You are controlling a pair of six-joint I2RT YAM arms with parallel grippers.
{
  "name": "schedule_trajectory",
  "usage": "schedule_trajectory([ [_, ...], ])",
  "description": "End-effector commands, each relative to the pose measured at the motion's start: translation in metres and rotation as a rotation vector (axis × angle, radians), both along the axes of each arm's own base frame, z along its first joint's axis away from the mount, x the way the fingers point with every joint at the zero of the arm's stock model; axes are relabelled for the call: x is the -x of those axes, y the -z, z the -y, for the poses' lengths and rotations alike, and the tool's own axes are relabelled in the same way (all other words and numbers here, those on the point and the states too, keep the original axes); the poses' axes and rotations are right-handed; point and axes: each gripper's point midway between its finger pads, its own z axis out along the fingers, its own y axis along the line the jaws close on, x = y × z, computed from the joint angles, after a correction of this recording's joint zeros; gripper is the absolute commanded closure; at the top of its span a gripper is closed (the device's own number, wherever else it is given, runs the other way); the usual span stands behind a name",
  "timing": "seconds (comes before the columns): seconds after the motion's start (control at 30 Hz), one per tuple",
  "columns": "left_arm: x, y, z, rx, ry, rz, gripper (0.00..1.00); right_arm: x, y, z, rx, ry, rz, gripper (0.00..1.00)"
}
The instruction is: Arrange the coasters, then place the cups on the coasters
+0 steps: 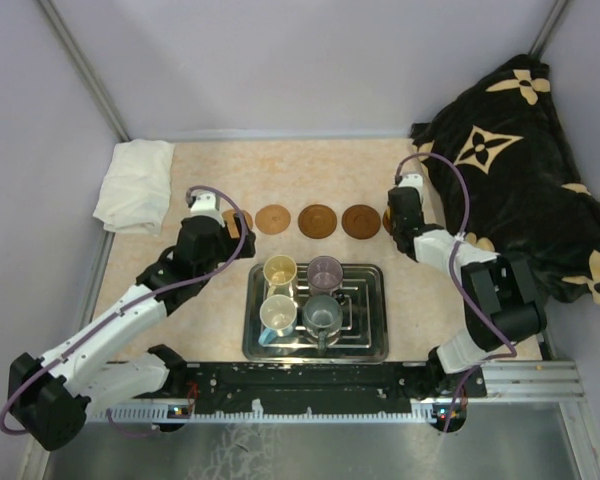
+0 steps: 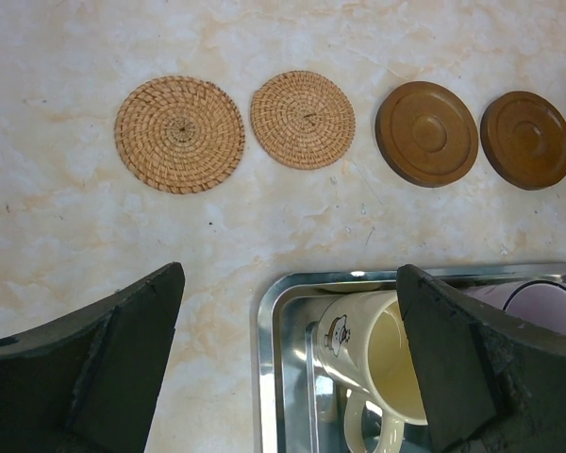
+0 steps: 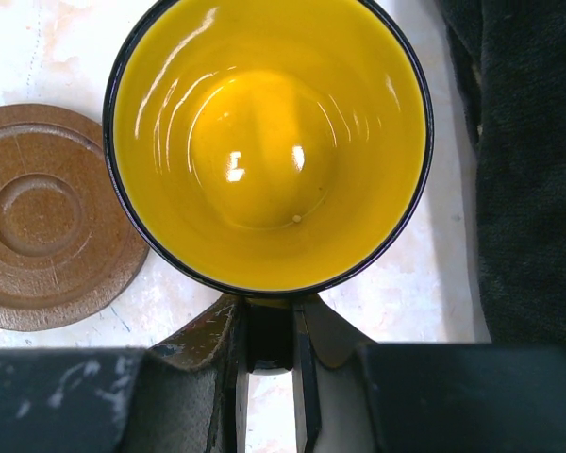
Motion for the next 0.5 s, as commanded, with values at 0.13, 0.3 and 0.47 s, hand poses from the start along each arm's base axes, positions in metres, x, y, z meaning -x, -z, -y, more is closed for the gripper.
schedule_trajectory([
  [0.13, 0.001, -0.010, -0.003, 0.015, -0.011, 0.023, 0.00, -0.014, -0.046, 0.007, -0.033, 0.063, 0.174, 1.00],
  [0.3, 0.000, -0.010, -0.003, 0.014, -0.011, 0.023, 0.00, -0.012, -0.041, 0.007, -0.039, 0.061, 0.168, 1.00],
  [0.47, 0.001, -0.010, -0.003, 0.010, -0.014, 0.021, 0.00, -0.015, -0.041, 0.006, -0.056, 0.047, 0.175, 1.00],
])
